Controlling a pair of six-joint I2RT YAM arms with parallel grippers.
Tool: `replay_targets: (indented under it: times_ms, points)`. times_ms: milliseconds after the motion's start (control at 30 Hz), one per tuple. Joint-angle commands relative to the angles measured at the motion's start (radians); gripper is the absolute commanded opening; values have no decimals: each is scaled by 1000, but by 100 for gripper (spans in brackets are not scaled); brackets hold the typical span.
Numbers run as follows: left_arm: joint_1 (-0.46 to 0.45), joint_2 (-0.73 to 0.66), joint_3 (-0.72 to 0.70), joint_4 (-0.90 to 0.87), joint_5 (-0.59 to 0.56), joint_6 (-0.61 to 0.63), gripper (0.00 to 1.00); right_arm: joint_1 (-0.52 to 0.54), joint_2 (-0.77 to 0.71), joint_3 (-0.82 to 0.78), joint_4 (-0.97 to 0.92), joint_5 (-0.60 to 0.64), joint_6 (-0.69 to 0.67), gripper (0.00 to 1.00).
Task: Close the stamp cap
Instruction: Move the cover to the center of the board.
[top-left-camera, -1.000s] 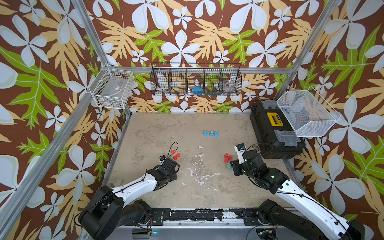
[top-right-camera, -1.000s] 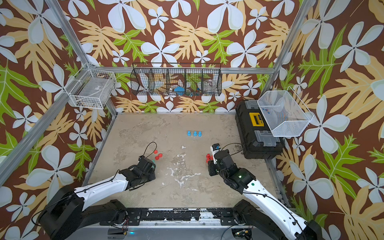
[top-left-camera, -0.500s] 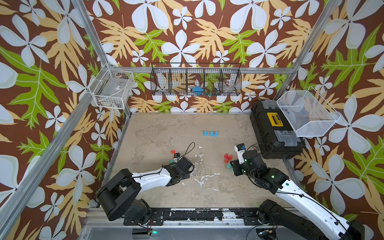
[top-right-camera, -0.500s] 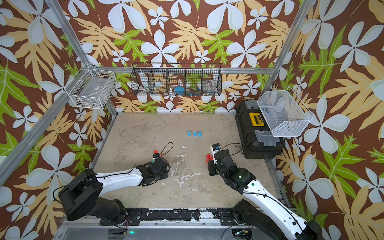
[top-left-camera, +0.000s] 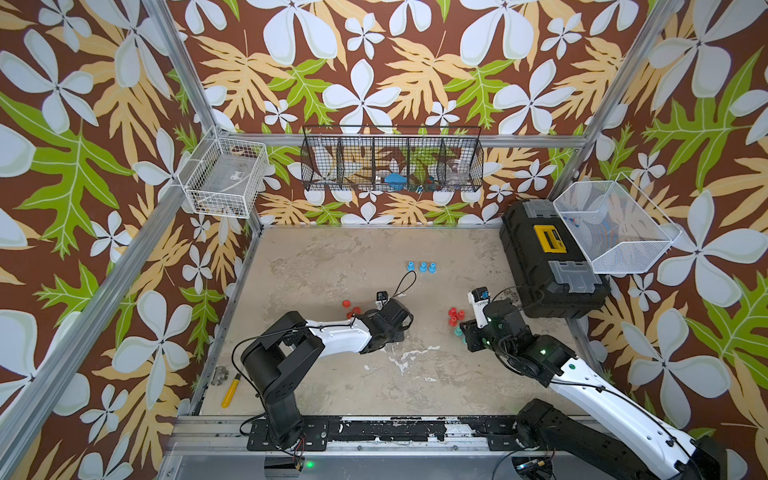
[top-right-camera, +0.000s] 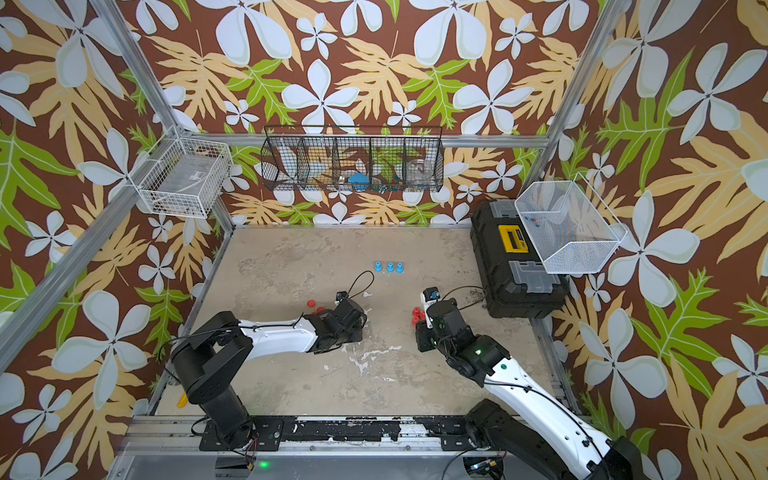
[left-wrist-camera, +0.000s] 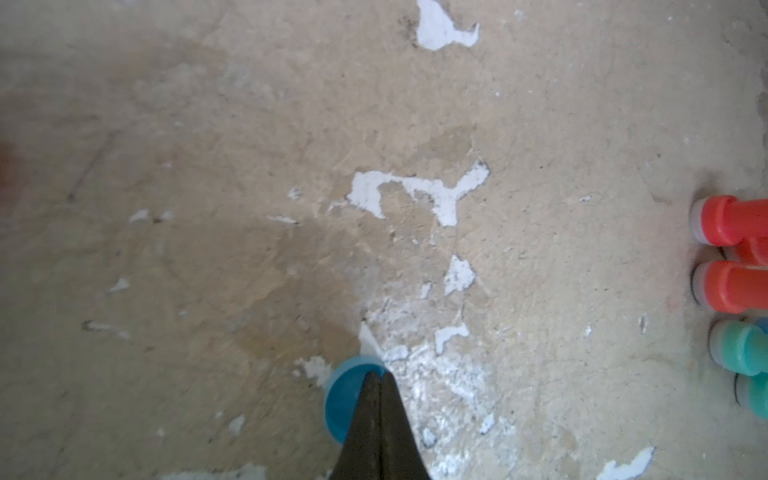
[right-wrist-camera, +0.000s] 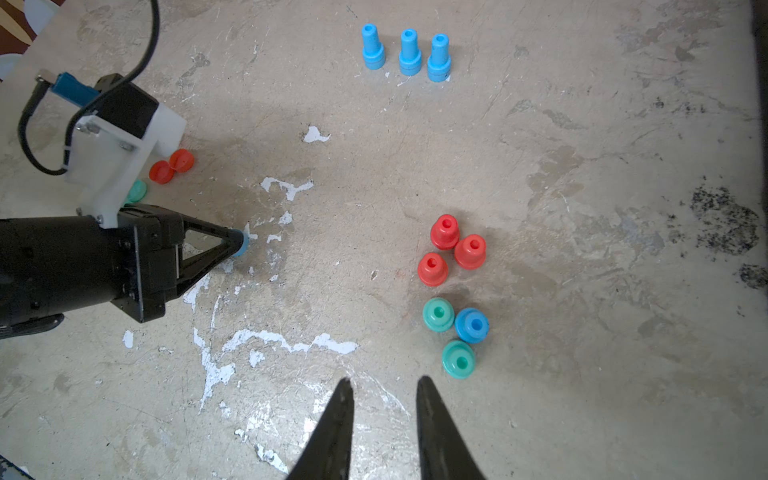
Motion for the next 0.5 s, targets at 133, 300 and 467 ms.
replay_targets:
  times_ms: [133, 300, 467]
  points:
    - [-7, 48, 72, -105, 39, 62, 2, 1, 2, 4, -5, 18, 9, 28]
    - [-7, 58, 112, -125, 45, 92, 5, 2, -2, 5, -7, 19, 12, 29]
    - [-8, 71, 162, -169, 33, 117, 14, 1, -3, 4, -11, 19, 12, 29]
